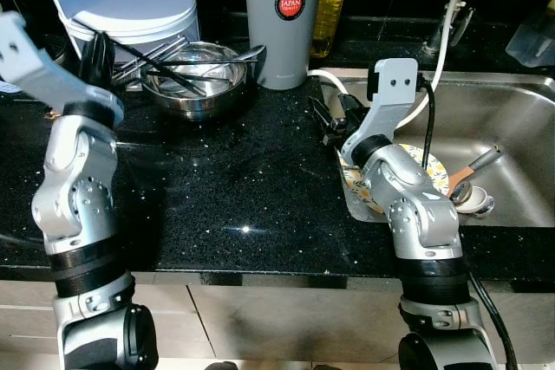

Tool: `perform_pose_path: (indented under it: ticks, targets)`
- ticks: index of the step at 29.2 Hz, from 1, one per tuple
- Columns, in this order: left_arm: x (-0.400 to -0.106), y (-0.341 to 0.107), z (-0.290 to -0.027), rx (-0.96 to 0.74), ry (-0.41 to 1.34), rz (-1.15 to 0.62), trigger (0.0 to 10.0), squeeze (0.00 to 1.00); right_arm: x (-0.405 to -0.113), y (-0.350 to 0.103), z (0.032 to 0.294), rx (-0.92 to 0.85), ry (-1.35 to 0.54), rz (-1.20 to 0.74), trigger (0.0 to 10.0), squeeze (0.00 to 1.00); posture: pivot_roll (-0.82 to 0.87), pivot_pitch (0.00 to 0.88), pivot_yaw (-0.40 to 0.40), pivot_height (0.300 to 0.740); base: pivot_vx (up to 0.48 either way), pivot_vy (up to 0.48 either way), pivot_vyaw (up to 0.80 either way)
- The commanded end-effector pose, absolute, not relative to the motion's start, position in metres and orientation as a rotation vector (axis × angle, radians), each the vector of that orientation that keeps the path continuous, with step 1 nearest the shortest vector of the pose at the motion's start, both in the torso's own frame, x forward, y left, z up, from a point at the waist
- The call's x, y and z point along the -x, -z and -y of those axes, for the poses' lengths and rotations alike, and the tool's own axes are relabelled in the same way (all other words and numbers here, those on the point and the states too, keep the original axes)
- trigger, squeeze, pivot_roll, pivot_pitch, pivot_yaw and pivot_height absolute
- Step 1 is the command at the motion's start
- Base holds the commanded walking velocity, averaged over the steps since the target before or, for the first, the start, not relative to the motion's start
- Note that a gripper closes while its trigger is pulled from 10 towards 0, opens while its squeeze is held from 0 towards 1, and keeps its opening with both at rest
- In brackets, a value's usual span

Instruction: Kitchen organization

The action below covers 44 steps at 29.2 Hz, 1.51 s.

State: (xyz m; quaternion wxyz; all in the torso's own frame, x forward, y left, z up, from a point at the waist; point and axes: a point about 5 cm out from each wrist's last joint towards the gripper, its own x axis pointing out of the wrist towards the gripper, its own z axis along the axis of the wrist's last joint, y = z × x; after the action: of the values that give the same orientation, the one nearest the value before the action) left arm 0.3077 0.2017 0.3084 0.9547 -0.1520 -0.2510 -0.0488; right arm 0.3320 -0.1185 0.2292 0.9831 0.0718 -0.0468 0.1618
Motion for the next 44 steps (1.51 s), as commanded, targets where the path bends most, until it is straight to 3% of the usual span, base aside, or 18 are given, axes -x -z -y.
perform_pose_path:
  ticks: [1, 7, 14, 18, 19, 24, 30, 44]
  targets:
    - [-0.302, -0.325, -0.194, 0.263, 0.164, 0.569, 10.0, 0.00, -0.332, -0.231, 0.120, -0.140, -0.318, 0.113, 10.0, 0.00, 0.09, 0.039, -0.032, 0.740, 0.000, 0.000, 0.00]
    - [-0.298, -0.352, -0.176, 0.190, 0.280, 0.670, 10.0, 0.00, -0.317, -0.258, 0.103, -0.192, -0.478, 0.270, 10.0, 0.00, 0.09, 0.036, -0.029, 0.740, 0.000, 0.000, 0.00]
    - [-0.303, -0.366, -0.148, 0.258, 0.422, 0.683, 10.0, 0.00, -0.299, -0.278, 0.077, -0.224, -0.649, 0.389, 10.0, 0.00, 0.09, 0.034, -0.022, 0.740, 0.000, 0.000, 0.00]
    - [-0.303, -0.367, -0.129, 0.351, 0.516, 0.657, 10.0, 0.00, -0.300, -0.283, 0.069, -0.119, -0.626, 0.443, 10.0, 0.00, 0.08, 0.033, -0.015, 0.740, 0.000, 0.000, 0.00]
    - [-0.304, -0.365, -0.118, 0.382, 0.557, 0.635, 10.0, 0.00, -0.302, -0.284, 0.065, -0.006, -0.580, 0.478, 10.0, 0.00, 0.08, 0.033, -0.011, 0.740, 0.000, 0.000, 0.00]
    - [-0.307, -0.353, -0.100, 0.442, 0.597, 0.561, 10.0, 0.00, -0.308, -0.289, 0.068, 0.120, -0.437, 0.545, 10.0, 0.00, 0.08, 0.032, -0.009, 0.740, 0.000, 0.000, 0.00]
    - [-0.311, -0.343, -0.091, 0.484, 0.607, 0.497, 10.0, 0.00, -0.310, -0.294, 0.070, 0.198, -0.345, 0.608, 10.0, 0.00, 0.08, 0.031, -0.010, 0.740, 0.000, 0.000, 0.00]
    - [-0.303, -0.339, -0.082, 0.651, 0.758, 0.424, 10.0, 0.00, -0.313, -0.284, 0.060, 0.293, -0.341, 0.622, 10.0, 0.00, 0.08, 0.029, -0.010, 0.740, 0.000, 0.000, 0.00]
